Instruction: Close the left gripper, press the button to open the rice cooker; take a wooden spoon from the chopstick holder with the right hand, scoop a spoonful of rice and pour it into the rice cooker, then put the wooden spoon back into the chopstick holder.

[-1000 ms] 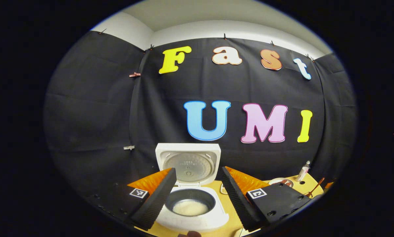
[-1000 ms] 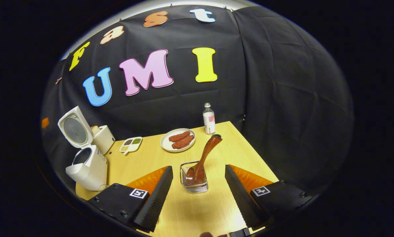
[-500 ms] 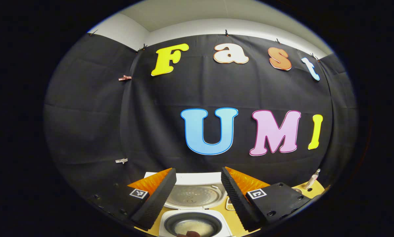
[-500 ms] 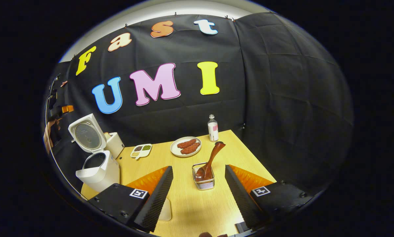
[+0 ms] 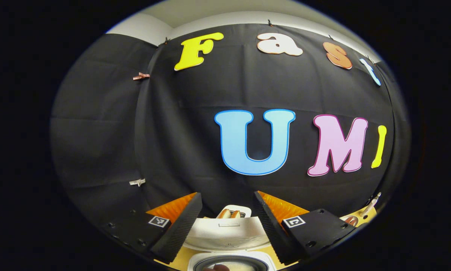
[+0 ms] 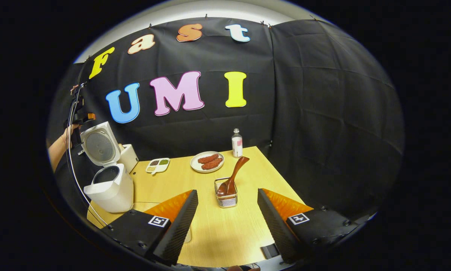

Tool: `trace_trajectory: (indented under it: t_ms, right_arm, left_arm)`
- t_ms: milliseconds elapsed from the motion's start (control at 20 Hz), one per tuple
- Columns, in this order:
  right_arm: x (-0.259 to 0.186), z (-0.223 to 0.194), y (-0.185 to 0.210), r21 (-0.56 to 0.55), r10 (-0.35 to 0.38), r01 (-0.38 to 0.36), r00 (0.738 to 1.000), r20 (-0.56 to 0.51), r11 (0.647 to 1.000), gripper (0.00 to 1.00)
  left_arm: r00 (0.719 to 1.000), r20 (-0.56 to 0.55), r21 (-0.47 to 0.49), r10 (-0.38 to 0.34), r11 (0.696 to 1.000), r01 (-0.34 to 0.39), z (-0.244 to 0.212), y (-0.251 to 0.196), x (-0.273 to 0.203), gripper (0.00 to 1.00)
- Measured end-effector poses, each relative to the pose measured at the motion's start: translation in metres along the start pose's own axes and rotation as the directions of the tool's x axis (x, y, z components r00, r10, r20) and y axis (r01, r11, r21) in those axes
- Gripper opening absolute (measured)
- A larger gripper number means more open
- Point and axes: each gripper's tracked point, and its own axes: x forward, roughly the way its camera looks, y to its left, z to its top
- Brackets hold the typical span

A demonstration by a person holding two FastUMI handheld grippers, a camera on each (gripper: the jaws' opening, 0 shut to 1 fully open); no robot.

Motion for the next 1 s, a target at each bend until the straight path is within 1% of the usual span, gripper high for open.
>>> trace_trajectory:
  t_ms: [100, 200, 300, 450, 700, 1000]
  right_arm:
    - [-0.003, 0.002, -0.003, 0.001, -0.005, 0.005, 1.000, 0.004, 1.000, 0.99]
    - [-0.004, 0.006, -0.002, 0.002, 0.000, 0.000, 1.000, 0.011, 1.000, 0.99]
    - [-0.003, 0.010, 0.002, -0.005, 0.017, -0.017, 1.000, 0.023, 1.000, 0.99]
    - [0.003, 0.018, 0.012, -0.005, 0.049, -0.049, 0.998, 0.041, 0.999, 0.99]
    - [0.010, 0.032, 0.030, -0.009, 0.125, -0.124, 0.990, 0.065, 0.992, 0.99]
    - [0.007, 0.051, 0.035, -0.041, 0.191, -0.188, 0.976, 0.100, 0.981, 0.99]
  left_arm:
    - [0.998, -0.056, 0.010, 0.008, 1.000, -0.007, -0.018, -0.001, 0.009, 0.94]
    - [0.994, -0.109, 0.001, 0.026, 1.000, -0.026, -0.034, 0.003, 0.008, 0.94]
    - [0.994, -0.104, 0.018, 0.030, 0.999, -0.029, -0.034, -0.001, 0.002, 0.97]
    - [0.994, -0.103, 0.017, 0.038, 0.999, -0.036, -0.039, -0.001, -0.015, 0.97]
    - [0.991, -0.127, 0.010, 0.053, 0.999, -0.052, -0.056, -0.005, -0.055, 0.98]
    - [0.980, -0.183, 0.008, 0.077, 0.997, -0.077, -0.101, -0.011, -0.115, 0.98]
